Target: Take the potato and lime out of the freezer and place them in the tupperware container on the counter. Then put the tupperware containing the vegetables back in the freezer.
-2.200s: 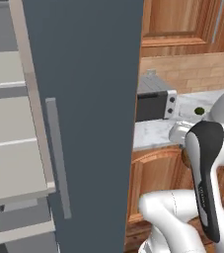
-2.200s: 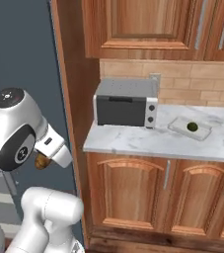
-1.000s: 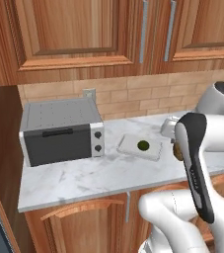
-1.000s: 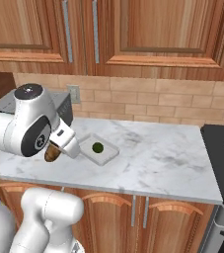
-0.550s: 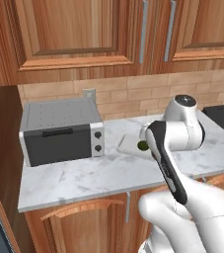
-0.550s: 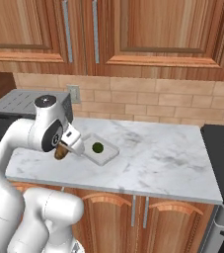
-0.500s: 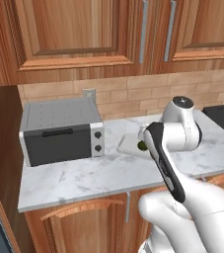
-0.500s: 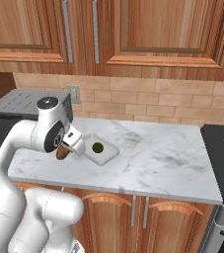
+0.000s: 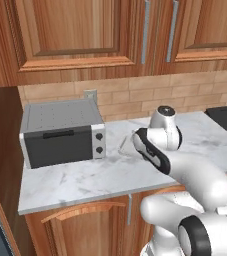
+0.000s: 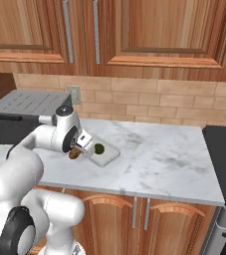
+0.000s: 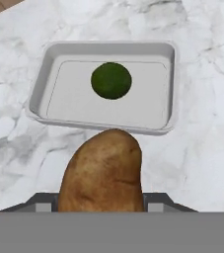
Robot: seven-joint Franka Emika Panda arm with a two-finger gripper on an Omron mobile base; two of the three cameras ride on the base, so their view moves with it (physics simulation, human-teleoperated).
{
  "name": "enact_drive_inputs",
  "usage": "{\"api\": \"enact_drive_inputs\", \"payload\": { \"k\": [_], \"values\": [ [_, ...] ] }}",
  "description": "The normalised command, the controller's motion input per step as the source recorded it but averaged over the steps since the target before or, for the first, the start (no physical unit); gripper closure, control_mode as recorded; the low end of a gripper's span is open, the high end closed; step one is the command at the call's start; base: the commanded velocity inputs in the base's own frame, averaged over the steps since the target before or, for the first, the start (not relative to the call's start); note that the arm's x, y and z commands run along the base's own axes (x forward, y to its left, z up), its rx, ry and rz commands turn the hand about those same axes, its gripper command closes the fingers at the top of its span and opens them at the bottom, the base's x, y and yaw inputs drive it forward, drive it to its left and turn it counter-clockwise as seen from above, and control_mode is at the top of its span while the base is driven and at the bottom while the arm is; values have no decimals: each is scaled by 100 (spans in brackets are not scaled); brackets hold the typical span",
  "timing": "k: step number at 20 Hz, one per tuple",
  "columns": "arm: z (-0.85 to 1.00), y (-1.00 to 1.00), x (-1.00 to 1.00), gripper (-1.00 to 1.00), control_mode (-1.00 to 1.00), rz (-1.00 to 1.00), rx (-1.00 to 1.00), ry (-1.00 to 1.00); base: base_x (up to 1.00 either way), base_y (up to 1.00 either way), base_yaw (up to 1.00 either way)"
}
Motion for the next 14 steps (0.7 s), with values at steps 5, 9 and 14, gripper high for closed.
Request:
{"api": "enact_drive_inputs", "payload": {
  "k": [5,9,14],
  "values": [
    [0,0,84,100,-100,-3,0,10,0,0,0],
    [-9,0,64,100,-100,-2,0,9,0,0,0],
    [-38,0,38,100,-100,-1,0,2,0,0,0]
  ]
}}
